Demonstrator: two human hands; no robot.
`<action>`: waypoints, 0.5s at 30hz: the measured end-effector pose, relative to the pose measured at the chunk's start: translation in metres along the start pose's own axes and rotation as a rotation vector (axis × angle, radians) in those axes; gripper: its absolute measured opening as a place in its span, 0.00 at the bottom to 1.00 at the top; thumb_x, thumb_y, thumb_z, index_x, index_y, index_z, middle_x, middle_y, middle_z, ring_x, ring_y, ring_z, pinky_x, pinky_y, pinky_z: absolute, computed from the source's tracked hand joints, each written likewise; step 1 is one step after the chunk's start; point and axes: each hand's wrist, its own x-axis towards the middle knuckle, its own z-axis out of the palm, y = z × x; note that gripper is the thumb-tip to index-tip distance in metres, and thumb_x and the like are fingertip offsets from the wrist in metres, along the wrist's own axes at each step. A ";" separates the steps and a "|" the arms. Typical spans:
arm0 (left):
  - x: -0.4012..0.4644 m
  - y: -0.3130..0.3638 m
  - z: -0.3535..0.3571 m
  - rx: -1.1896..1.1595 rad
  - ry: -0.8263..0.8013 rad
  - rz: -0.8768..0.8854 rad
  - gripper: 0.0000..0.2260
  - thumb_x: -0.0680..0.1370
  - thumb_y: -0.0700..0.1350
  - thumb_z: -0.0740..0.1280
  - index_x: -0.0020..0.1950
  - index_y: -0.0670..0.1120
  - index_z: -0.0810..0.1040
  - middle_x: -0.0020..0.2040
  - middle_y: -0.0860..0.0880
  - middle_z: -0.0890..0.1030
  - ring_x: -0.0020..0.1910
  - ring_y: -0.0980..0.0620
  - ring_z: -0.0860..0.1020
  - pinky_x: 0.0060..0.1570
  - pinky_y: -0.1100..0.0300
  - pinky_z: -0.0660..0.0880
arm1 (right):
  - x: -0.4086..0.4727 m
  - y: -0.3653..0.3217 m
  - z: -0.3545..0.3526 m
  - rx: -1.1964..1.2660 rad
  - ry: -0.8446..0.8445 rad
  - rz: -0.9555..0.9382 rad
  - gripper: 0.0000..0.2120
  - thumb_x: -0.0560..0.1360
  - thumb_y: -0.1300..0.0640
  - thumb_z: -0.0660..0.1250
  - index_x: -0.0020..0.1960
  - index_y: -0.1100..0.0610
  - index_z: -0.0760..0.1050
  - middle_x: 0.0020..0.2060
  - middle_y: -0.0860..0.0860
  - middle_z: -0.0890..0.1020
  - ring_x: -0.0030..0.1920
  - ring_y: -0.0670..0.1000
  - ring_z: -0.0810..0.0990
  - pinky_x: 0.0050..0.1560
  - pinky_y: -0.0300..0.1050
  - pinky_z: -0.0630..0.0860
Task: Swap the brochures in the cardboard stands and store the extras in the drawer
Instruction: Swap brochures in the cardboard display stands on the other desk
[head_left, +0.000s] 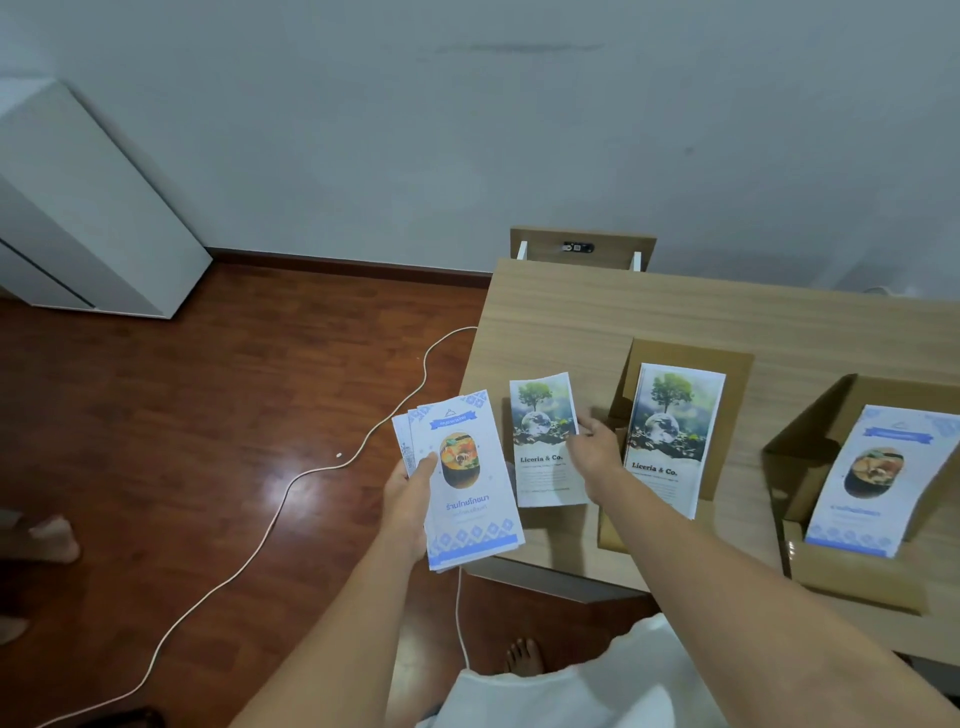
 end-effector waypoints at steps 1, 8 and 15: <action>-0.001 -0.003 0.000 0.003 0.001 -0.005 0.05 0.84 0.43 0.68 0.59 0.49 0.81 0.53 0.45 0.87 0.49 0.42 0.86 0.49 0.47 0.82 | -0.001 0.003 0.002 -0.018 -0.002 0.013 0.24 0.81 0.67 0.59 0.76 0.57 0.67 0.59 0.58 0.80 0.47 0.55 0.81 0.43 0.46 0.77; -0.001 -0.013 0.009 0.017 -0.027 -0.015 0.03 0.84 0.43 0.69 0.55 0.50 0.82 0.47 0.48 0.88 0.44 0.45 0.87 0.42 0.51 0.83 | -0.010 0.008 0.002 -0.314 0.027 0.005 0.26 0.81 0.62 0.60 0.78 0.59 0.63 0.74 0.58 0.71 0.70 0.60 0.74 0.64 0.48 0.73; -0.007 -0.007 0.028 0.020 -0.084 -0.003 0.08 0.83 0.44 0.70 0.62 0.47 0.81 0.58 0.42 0.86 0.57 0.36 0.85 0.60 0.32 0.80 | -0.028 -0.009 -0.005 -0.167 -0.181 -0.108 0.18 0.82 0.49 0.64 0.64 0.60 0.79 0.56 0.57 0.86 0.52 0.53 0.85 0.55 0.48 0.80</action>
